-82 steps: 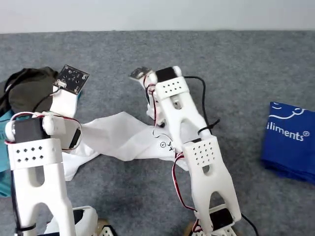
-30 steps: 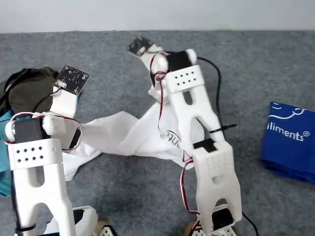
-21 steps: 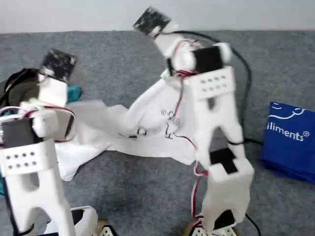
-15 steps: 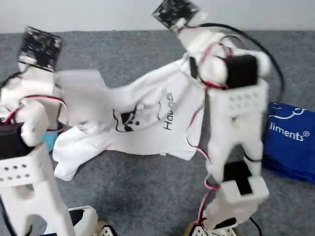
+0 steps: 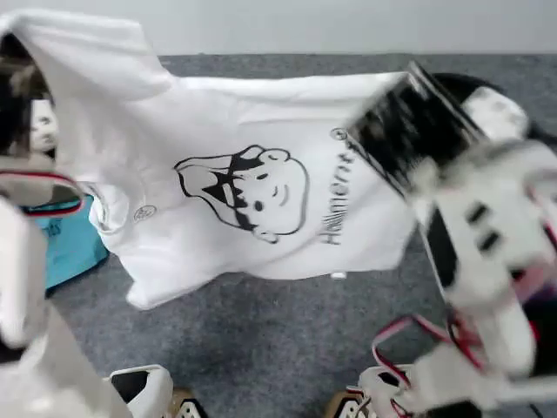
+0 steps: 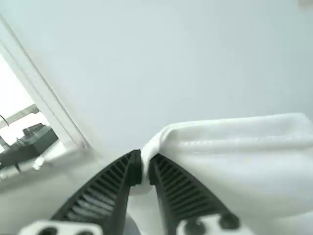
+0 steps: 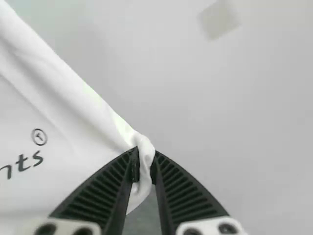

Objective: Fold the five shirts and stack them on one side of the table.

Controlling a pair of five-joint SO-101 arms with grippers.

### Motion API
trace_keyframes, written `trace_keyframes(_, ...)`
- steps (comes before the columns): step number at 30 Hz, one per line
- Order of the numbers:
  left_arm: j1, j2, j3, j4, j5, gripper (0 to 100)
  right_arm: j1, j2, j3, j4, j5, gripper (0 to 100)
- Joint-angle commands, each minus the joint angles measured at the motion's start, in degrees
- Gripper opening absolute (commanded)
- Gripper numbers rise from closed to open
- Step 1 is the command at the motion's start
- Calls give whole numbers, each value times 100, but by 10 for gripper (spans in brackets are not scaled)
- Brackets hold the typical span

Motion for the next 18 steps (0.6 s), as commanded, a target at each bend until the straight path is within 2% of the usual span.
trace_keyframes(1,-18,-158,-963,-88,-70,14,303,-462,-97,-330,378,10)
trace_keyframes(5,-18,-158,-1684,-88,-413,14,611,-831,-70,-268,624,10)
trace_keyframes(10,-18,-158,-2457,-88,-413,14,1130,-1244,-70,-31,642,10)
trace_keyframes(18,-26,-158,-3389,105,-554,14,1516,-1886,-62,242,659,10)
